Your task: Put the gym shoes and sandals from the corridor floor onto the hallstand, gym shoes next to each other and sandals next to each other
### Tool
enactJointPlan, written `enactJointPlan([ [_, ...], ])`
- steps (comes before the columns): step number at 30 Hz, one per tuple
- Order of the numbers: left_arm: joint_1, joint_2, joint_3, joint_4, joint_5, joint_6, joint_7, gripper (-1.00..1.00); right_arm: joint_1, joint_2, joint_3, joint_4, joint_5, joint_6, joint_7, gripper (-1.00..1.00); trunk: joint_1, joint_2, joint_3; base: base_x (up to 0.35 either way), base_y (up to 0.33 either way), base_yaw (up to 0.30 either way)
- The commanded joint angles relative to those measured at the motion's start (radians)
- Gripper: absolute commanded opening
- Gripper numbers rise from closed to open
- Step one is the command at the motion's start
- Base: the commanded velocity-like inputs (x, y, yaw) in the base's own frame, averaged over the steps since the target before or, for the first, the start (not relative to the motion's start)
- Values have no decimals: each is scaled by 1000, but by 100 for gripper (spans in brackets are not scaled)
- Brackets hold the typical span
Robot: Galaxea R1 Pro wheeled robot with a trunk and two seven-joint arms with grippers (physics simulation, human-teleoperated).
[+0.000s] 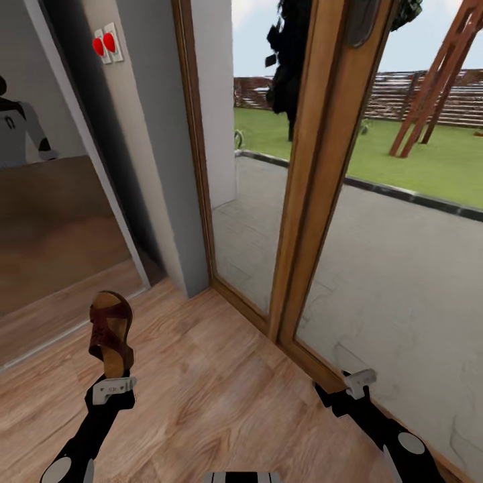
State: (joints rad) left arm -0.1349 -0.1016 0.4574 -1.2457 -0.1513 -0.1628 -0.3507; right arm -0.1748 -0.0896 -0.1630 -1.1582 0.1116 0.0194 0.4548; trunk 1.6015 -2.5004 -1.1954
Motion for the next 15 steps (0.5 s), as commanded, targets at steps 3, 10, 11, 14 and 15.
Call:
enactJointPlan([
  [3, -1, -1, 4, 0, -13, -6, -7, -100, 0, 1, -3, -2, 10, 2, 6, 100, 0, 0, -1, 5, -2, 279],
  [10, -1, -1, 4, 0, -13, -6, -7, -100, 0, 1, -3, -1, 10, 2, 6, 100, 0, 0, -1, 110, -51, 278],
  [11, -1, -1, 4, 0, -13, -6, -7, -100, 0, 1, -3, -1, 10, 2, 6, 100, 0, 0, -1, 224, -116, 278],
  [14, -1, -1, 4, 0, -13, -6, -7, -100, 0, 1, -3, -1, 10, 2, 6, 100, 0, 0, -1, 70, -35, 279],
  [15, -1, -1, 4, 0, -13, -6, -7, -100, 0, 1, -3, -1, 10, 2, 6, 100, 0, 0, -1, 28, -14, 278],
])
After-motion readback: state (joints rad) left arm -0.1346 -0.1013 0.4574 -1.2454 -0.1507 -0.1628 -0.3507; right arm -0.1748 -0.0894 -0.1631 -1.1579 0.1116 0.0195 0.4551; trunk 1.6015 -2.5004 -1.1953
